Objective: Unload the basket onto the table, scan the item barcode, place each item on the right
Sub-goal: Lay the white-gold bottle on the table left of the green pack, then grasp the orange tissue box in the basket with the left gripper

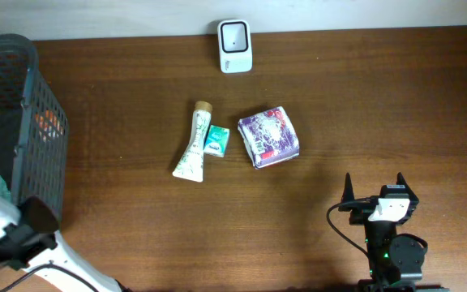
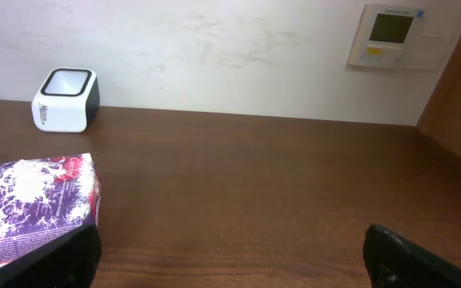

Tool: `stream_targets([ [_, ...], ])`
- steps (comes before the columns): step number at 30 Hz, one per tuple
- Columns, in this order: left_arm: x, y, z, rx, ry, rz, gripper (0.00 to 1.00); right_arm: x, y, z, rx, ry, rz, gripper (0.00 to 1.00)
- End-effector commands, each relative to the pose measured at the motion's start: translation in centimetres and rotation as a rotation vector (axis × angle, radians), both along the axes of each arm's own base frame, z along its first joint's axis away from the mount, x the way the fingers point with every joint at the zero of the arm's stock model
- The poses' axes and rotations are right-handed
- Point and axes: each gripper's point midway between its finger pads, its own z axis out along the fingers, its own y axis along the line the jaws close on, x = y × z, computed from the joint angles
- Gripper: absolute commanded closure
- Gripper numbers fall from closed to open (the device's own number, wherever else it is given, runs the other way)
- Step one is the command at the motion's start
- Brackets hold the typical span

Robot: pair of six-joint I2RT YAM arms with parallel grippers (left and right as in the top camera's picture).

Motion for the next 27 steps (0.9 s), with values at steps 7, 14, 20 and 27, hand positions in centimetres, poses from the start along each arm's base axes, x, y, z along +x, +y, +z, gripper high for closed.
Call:
stream_targets([
  [7,3.1,2.3,-23.0,-0.177,0.319,-0.064,0.34,0.0,-0.1,-0.3,0.0,0.004,-0.006,0.01],
  [14,5.6,0.7,-30.2,-0.187,0.223,-0.138,0.3,0.0,-0.1,-0.3,0.0,0.004,-0.006,0.01],
  [20,6.4,-1.0,-33.0,-0.164,0.231,-0.168,0.35,0.0,-0.1,-0.3,0.0,0.004,-0.006,0.01],
  [27,5.2,-1.5,-33.9,-0.193,0.285,-0.162,0.74,0.0,-0.1,-0.3,0.0,0.004,-0.006,0.01],
])
